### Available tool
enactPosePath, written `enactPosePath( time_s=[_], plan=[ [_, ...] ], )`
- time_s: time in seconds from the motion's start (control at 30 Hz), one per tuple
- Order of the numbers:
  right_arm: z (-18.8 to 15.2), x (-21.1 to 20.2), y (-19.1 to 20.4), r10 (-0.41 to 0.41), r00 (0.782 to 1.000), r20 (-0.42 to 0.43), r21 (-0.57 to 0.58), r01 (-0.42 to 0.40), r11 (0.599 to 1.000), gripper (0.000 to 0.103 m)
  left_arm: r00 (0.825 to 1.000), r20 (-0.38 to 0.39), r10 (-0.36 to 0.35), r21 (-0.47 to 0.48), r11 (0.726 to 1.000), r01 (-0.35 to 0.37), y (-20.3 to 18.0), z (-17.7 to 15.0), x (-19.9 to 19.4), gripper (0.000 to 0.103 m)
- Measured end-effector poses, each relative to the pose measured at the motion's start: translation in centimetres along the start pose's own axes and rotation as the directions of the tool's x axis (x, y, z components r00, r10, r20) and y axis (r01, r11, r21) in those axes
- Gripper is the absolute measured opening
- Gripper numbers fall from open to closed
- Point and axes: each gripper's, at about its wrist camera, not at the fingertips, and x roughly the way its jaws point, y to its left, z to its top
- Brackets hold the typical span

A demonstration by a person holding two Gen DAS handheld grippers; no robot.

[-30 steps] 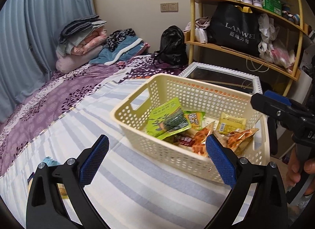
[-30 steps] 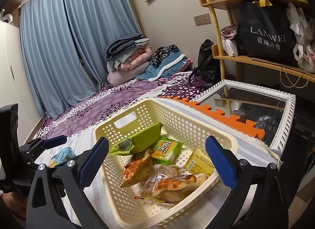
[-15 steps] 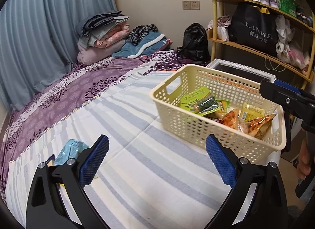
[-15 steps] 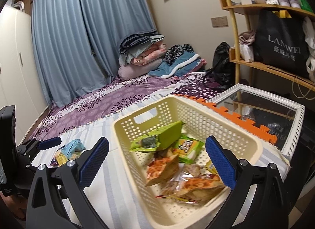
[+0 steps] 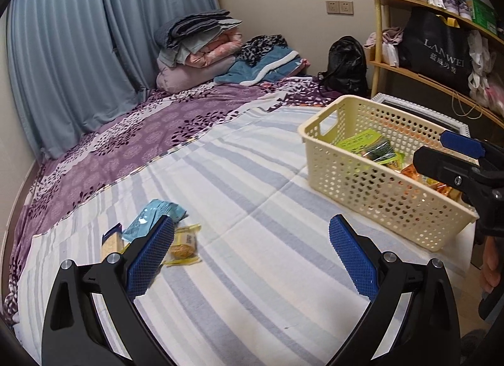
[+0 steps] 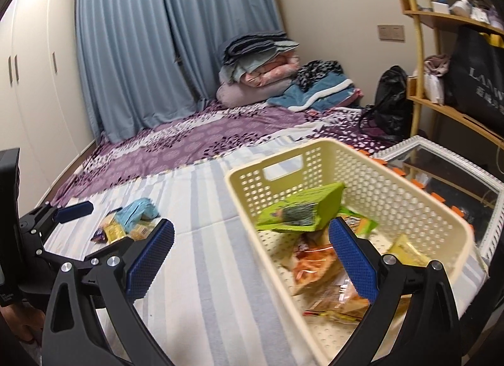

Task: Organize snacks
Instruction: 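Move both tools away from the basket back toward the remaining snacks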

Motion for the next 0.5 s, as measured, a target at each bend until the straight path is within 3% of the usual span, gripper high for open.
enactPosePath(
  time_s=[0.5],
  plan=[
    [-1.3,5.0,6.1,0.065,0.992,-0.108,-0.144,-0.08,0.986,0.098,0.995,-0.056,0.082,-0.105,0.991,-0.087,5.4,-2.1,1.2,0.1]
  ],
)
